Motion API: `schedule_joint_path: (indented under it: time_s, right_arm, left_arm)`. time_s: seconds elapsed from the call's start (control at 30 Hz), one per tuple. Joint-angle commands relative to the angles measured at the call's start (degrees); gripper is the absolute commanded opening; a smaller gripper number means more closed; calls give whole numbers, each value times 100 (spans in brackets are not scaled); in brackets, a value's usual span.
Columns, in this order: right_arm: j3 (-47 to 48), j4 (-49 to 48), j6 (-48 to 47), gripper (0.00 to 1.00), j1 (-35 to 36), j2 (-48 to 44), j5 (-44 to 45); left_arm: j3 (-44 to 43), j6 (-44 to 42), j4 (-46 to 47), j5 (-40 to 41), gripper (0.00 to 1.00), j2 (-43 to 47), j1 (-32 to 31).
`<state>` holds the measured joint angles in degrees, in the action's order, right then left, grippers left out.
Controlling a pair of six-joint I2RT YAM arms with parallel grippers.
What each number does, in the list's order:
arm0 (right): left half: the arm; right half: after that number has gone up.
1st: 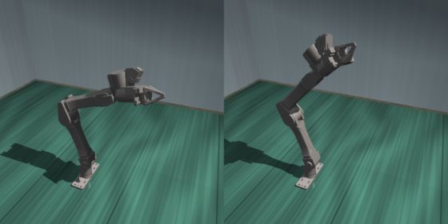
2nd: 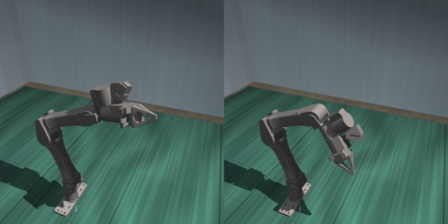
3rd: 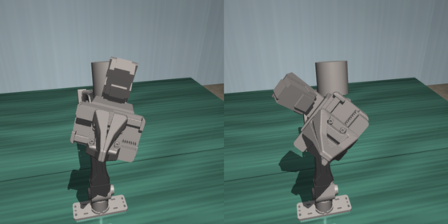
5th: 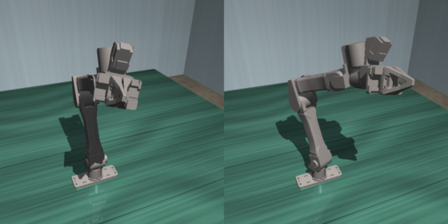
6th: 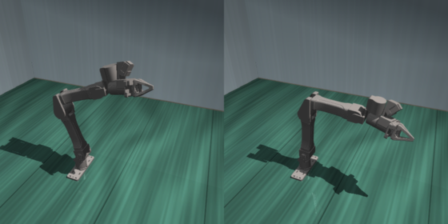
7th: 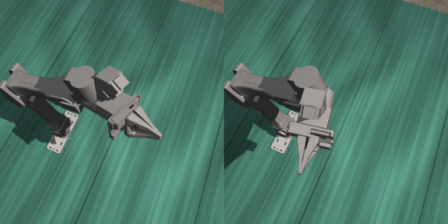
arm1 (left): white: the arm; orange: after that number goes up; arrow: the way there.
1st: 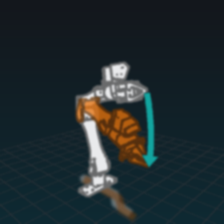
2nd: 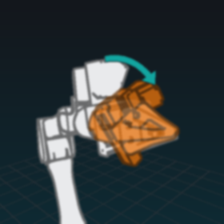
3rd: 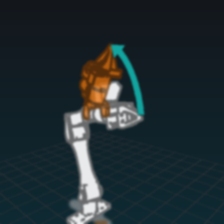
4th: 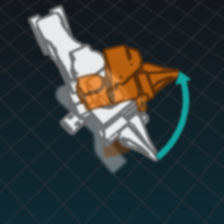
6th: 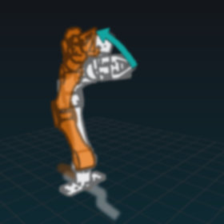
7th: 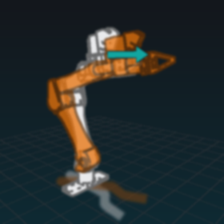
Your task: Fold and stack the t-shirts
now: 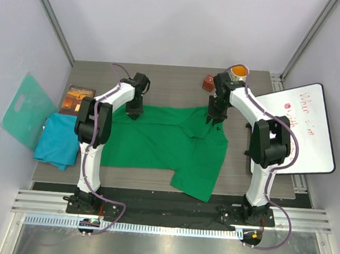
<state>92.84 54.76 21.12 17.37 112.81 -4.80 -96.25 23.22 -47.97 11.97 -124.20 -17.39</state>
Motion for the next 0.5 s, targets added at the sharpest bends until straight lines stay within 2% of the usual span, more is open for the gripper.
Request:
schedule_joint_path:
  time_s: [0.0,0.2,0.4,0.47]
  right_arm:
    - [305,-317,-82,35,-110,20,330]
    - [569,-448,-135,35,-154,609,366]
    - [744,-581,-91,36,-234,812,410]
    - [745,-581,-100,45,-260,882,401]
  left_arm:
    - [124,-99,-275,-151,9,-183,7]
    - [150,-99,-292,-177,9,-131,7]
    - [176,-90,-310,-177,9,-104,7]
    - [185,-99,-292,-186,9,-104,7]
